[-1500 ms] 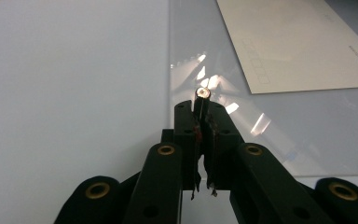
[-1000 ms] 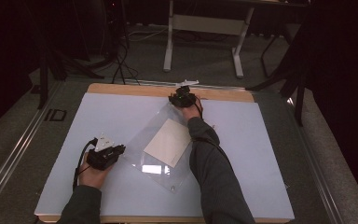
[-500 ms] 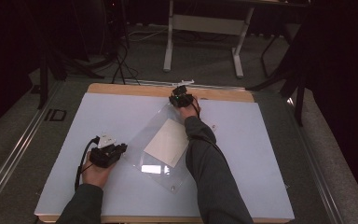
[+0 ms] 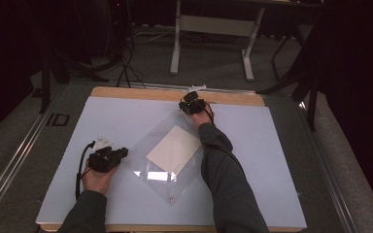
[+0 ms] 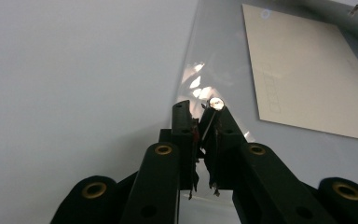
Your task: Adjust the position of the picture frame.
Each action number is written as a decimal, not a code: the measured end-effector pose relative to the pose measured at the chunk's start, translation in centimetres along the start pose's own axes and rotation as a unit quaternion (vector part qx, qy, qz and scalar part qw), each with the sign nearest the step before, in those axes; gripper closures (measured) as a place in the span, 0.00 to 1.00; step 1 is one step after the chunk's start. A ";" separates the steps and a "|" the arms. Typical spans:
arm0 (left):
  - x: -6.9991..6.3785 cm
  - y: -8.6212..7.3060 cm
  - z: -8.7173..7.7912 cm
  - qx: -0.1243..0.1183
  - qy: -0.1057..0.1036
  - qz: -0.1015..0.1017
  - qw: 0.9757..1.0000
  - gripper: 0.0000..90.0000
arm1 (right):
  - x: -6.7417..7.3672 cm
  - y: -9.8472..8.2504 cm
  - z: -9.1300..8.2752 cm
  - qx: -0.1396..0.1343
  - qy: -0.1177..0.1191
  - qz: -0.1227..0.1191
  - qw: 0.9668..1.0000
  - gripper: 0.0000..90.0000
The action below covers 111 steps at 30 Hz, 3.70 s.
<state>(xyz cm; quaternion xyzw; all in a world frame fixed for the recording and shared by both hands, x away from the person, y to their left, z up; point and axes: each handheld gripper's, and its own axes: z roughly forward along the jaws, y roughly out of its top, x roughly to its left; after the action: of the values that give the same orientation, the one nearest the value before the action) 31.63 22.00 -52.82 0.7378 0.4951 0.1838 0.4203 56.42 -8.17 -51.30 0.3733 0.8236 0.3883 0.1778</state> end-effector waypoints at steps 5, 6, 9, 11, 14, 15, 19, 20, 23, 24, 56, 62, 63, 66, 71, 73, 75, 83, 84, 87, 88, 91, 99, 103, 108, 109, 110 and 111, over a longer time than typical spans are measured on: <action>-0.2 -0.1 0.1 -0.003 0.005 0.000 1.000 0.91 | -0.2 -0.3 0.9 -0.028 0.014 0.044 0.999 0.87; -0.2 -0.1 0.1 -0.003 0.005 0.000 1.000 0.91 | -0.2 -0.3 0.9 -0.028 0.014 0.044 0.999 0.87; -0.2 -0.1 0.0 0.000 0.007 0.002 1.000 0.91 | 0.5 -0.4 1.9 -0.019 -0.008 0.047 0.999 0.88; -0.3 -0.1 0.1 -0.001 0.010 0.004 1.000 0.91 | 0.2 -0.5 2.1 -0.010 -0.008 0.055 0.998 0.92; -0.4 0.0 0.3 -0.003 0.018 0.004 1.000 0.90 | 0.3 -0.6 2.2 -0.004 -0.012 0.055 0.998 0.94; -0.5 0.0 0.3 -0.003 0.019 0.003 1.000 0.91 | 0.4 -0.5 2.2 0.001 -0.020 0.048 0.999 0.95; -0.4 0.0 0.0 -0.007 0.004 0.001 1.000 0.92 | 0.4 -0.3 1.9 0.018 -0.017 0.034 0.999 0.95; -0.3 0.1 -0.1 -0.013 0.000 -0.006 1.000 0.92 | 0.3 -0.3 1.7 0.023 -0.014 0.029 0.999 0.95; -0.1 0.4 -0.4 -0.024 -0.004 -0.015 1.000 0.91 | -0.2 -0.4 0.7 0.022 -0.003 0.025 0.999 0.95; -0.1 0.5 -0.4 -0.024 -0.002 -0.017 1.000 0.91 | -0.3 -0.5 0.3 0.020 -0.002 0.020 1.000 0.95; 0.5 4.5 1.1 -0.029 0.001 -0.022 0.999 0.91 | -0.9 -5.5 -12.9 0.031 -0.030 -0.007 0.999 0.95; 0.1 5.5 2.6 -0.012 -0.005 -0.009 1.000 0.91 | -1.1 -7.5 -14.4 0.041 -0.038 0.004 0.998 0.95; 0.0 5.7 2.8 -0.009 -0.005 -0.005 1.000 0.91 | -1.2 -7.8 -14.6 0.041 -0.040 0.010 0.998 0.95; -0.2 6.3 3.5 -0.007 -0.005 -0.001 1.000 0.91 | -1.4 -8.6 -15.0 0.040 -0.044 0.023 0.998 0.95; 0.1 7.0 4.8 0.000 0.003 -0.002 1.000 0.91 | -1.5 -9.7 -15.4 0.043 -0.047 0.033 0.997 0.95; 0.3 7.1 5.3 0.004 0.004 -0.004 1.000 0.91 | -1.4 -10.1 -15.3 0.046 -0.046 0.035 0.997 0.95; 0.5 7.1 5.7 0.007 0.002 -0.007 1.000 0.91 | -1.3 -10.4 -15.2 0.046 -0.049 0.039 0.997 0.95; 0.6 7.4 7.0 0.018 0.004 -0.009 1.000 0.91 | -1.6 -11.1 -14.8 0.050 -0.052 0.056 0.996 0.95; 0.6 7.4 7.1 0.018 0.005 -0.010 1.000 0.91 | -1.6 -11.2 -14.8 0.051 -0.053 0.057 0.996 0.95; 0.7 7.4 7.7 0.022 0.006 -0.016 1.000 0.91 | -1.8 -11.5 -14.6 0.054 -0.052 0.059 0.995 0.95; 0.6 7.4 7.9 0.024 0.007 -0.016 1.000 0.91 | -1.9 -11.5 -14.6 0.056 -0.051 0.062 0.995 0.95; 0.7 7.3 8.3 0.029 0.010 -0.019 0.999 0.91 | -2.1 -11.9 -14.3 0.056 -0.047 0.068 0.995 0.95; 0.8 7.2 8.4 0.029 0.008 -0.016 0.999 0.91 | -2.3 -12.2 -14.0 0.055 -0.046 0.070 0.995 0.95; 0.9 7.1 8.4 0.029 0.004 -0.018 0.999 0.91 | -2.2 -12.3 -14.0 0.048 -0.047 0.072 0.995 0.95; 1.1 7.1 8.4 0.027 -0.004 -0.026 0.999 0.90 | -2.3 -12.4 -14.0 0.045 -0.045 0.071 0.995 0.94; 1.1 7.0 8.3 0.027 -0.004 -0.027 0.999 0.89 | -2.3 -12.5 -14.0 0.043 -0.044 0.072 0.995 0.94; 1.1 7.0 8.2 0.025 -0.006 -0.029 0.999 0.88 | -2.2 -12.5 -14.0 0.041 -0.044 0.073 0.995 0.94; 1.0 7.0 8.0 0.020 -0.009 -0.028 0.999 0.86 | -2.2 -12.6 -14.0 0.039 -0.046 0.073 0.996 0.94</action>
<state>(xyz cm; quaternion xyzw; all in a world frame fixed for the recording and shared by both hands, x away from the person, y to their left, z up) 41.62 18.27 -52.03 0.7332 0.5155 0.1552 0.4155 43.73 -22.22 -52.08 0.4565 0.7996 0.3505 0.1715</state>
